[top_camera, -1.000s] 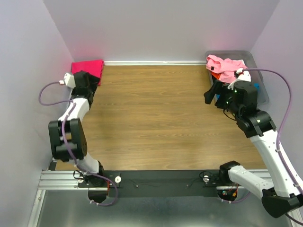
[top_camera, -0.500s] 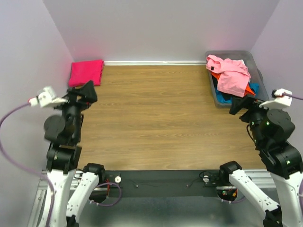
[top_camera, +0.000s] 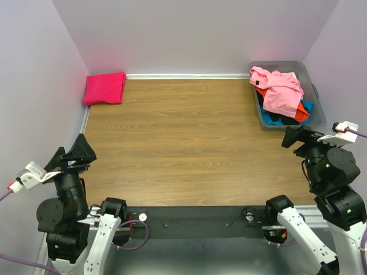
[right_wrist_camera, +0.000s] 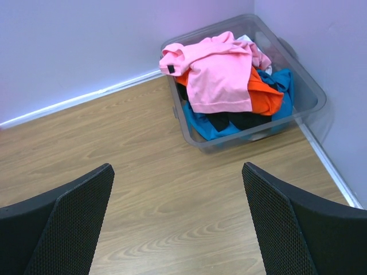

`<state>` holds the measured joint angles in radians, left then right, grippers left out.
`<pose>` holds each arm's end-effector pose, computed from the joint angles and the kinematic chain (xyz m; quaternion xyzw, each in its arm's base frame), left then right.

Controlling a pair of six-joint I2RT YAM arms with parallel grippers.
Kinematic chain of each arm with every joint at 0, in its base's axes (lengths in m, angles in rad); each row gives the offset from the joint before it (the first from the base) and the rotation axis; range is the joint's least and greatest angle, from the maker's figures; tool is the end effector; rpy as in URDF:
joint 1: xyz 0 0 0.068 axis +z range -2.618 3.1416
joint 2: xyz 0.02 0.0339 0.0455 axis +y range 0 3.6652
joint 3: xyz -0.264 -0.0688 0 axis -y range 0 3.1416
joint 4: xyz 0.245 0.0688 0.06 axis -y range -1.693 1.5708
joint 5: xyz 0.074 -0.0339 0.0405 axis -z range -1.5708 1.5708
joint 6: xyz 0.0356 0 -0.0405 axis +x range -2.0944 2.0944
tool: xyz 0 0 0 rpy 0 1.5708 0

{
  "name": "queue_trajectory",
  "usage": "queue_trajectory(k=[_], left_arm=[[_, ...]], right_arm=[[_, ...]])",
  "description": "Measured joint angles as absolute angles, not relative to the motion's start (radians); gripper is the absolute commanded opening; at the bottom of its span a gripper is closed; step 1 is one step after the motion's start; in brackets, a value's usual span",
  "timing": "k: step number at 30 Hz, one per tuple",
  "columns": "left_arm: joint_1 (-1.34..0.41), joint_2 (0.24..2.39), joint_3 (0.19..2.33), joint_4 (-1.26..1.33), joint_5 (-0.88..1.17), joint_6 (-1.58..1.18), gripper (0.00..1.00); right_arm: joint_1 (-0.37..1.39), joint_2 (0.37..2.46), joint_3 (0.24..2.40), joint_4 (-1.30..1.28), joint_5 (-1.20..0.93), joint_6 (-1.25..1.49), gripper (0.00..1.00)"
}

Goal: Fold and stack the t-shirts
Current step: Reset both grippers

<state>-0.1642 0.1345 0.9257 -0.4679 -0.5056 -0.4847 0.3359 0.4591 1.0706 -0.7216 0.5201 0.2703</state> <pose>-0.0094 0.0190 0.3987 -0.2907 0.5259 -0.1121 0.7915 0.0566 0.0010 0.4087 0.1478 0.7251 0.0096 0.6725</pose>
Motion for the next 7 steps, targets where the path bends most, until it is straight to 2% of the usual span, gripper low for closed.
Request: queue_trajectory(k=[7], left_arm=[[-0.164, 0.138, 0.874, -0.469, -0.533, -0.485, 0.98]], right_arm=[[0.336, 0.435, 1.045, -0.679, 0.528, 0.24, 1.0]])
